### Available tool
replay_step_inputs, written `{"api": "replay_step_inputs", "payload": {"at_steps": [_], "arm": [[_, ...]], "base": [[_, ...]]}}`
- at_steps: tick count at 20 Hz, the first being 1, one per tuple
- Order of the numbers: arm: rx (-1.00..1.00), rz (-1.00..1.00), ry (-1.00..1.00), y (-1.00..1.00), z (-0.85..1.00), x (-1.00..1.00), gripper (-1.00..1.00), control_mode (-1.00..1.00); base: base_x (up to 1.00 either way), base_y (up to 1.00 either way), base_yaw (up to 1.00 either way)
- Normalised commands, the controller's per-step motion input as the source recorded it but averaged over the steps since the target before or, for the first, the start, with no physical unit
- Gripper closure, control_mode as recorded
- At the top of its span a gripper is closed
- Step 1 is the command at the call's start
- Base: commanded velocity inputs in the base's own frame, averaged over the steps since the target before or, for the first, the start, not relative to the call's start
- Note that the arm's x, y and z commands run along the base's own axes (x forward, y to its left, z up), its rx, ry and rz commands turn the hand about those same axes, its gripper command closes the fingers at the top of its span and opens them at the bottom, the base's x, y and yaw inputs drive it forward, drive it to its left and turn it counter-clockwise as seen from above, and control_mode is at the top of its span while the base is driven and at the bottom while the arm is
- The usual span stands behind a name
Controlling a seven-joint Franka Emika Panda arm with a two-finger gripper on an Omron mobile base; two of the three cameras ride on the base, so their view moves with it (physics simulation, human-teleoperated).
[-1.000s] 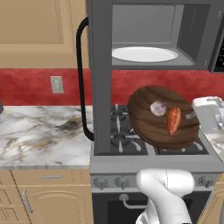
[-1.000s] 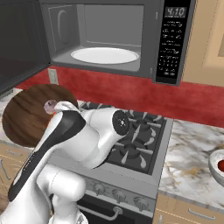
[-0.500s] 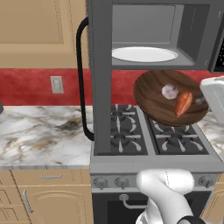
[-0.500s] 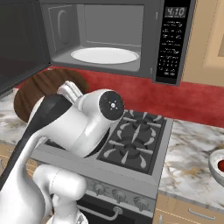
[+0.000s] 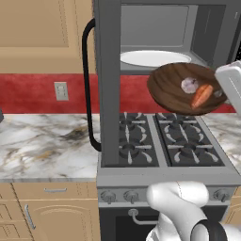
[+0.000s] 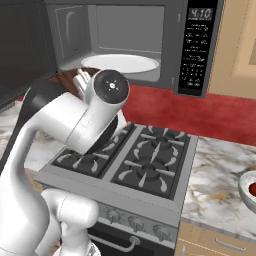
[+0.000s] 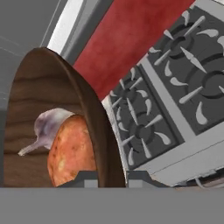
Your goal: Place the bowl containing the sweet potato and garlic in the microwave. Close the microwave door and press the start button to microwave the meal.
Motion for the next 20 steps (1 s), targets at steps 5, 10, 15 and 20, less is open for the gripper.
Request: {"api": "replay_step_inputs", "payload": {"at_steps": [5, 10, 15, 20], "arm": [[0.0, -0.19, 0.03, 0.0, 0.46, 0.23, 1.0, -1.0], [0.0, -0.13, 0.01, 0.09, 0.4, 0.16, 1.0, -1.0], [0.0, -0.11, 0.02, 0.12, 0.15, 0.26, 1.0, -1.0], [0.0, -0.11, 0.0, 0.18, 0.0, 0.38, 1.0, -1.0]], "base": [[0.0, 0.0, 0.0], [0.0, 0.0, 0.0], [0.0, 0.0, 0.0], [0.0, 0.0, 0.0]]}}
